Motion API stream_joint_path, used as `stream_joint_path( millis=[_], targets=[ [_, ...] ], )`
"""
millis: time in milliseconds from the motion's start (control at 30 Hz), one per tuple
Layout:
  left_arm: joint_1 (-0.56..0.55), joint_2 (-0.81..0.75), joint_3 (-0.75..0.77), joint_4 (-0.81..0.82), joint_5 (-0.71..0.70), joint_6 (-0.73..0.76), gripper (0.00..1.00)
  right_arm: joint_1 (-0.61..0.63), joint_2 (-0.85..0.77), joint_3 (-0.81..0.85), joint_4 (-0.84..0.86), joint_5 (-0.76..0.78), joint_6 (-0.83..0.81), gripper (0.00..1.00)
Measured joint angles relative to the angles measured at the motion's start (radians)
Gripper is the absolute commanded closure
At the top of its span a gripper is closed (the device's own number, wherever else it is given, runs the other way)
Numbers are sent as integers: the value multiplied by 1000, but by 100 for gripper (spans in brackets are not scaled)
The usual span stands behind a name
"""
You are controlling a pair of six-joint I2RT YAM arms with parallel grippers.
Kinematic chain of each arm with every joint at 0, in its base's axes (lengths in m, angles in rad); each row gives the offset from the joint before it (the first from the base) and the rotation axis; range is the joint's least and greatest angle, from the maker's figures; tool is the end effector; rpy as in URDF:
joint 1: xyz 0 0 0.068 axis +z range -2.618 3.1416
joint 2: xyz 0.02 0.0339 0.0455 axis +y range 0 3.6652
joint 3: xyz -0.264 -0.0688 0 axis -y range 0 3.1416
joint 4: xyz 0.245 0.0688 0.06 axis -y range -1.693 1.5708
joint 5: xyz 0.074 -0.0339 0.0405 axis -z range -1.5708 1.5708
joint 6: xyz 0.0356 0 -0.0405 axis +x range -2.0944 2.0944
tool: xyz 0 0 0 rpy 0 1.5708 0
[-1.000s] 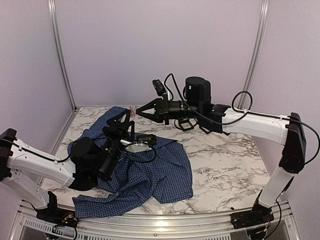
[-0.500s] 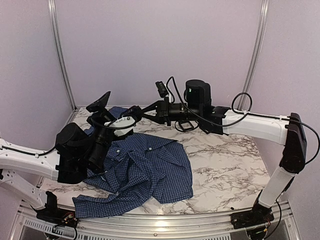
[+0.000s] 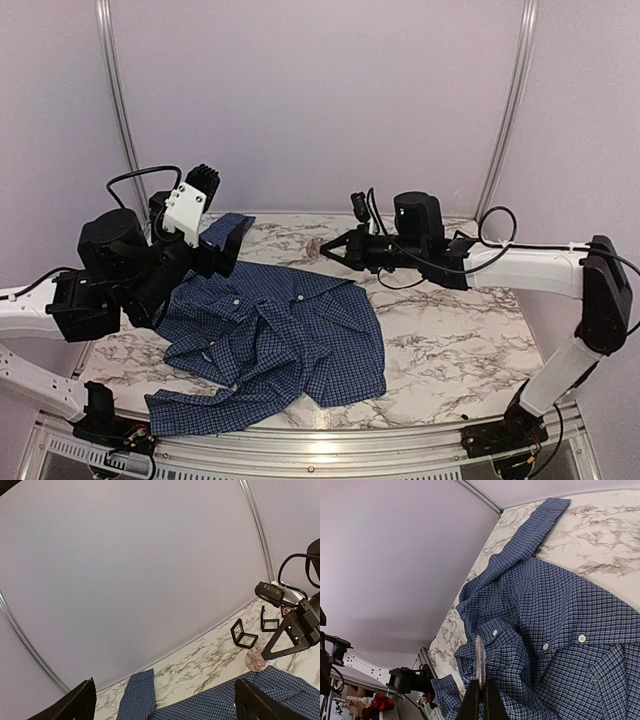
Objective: Remove the brooch from the garment
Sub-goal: Place the brooch in the brooch box.
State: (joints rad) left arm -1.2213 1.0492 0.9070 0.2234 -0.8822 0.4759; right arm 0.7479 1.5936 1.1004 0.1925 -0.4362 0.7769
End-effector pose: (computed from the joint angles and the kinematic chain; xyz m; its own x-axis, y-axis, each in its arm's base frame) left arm 0.1066 -0.2121 0.3749 0.1775 0.3632 -0.9146 0.2837 0.8711 0.4010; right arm 0.2623 0.2638 0.2828 -0.7944 0.1298 -0.5934 -0.4983 0.4193 0.7589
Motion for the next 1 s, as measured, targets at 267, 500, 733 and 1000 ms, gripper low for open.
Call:
stream_joint_path(
  millis=[267, 500, 733, 1000],
  targets=[
    [132, -91, -39, -125, 151, -320, 1, -103, -90, -180, 58, 79, -30, 100],
    [253, -97, -48, -179, 289, -504, 1, -275, -133, -285, 92, 85, -35, 100],
    [353, -106, -53, -216, 424, -616, 1, -468, -87, -322, 119, 50, -56, 100],
    [391, -112, -58, -243, 513, -655, 1, -623, 106, -294, 166, -45, -85, 100]
  ],
)
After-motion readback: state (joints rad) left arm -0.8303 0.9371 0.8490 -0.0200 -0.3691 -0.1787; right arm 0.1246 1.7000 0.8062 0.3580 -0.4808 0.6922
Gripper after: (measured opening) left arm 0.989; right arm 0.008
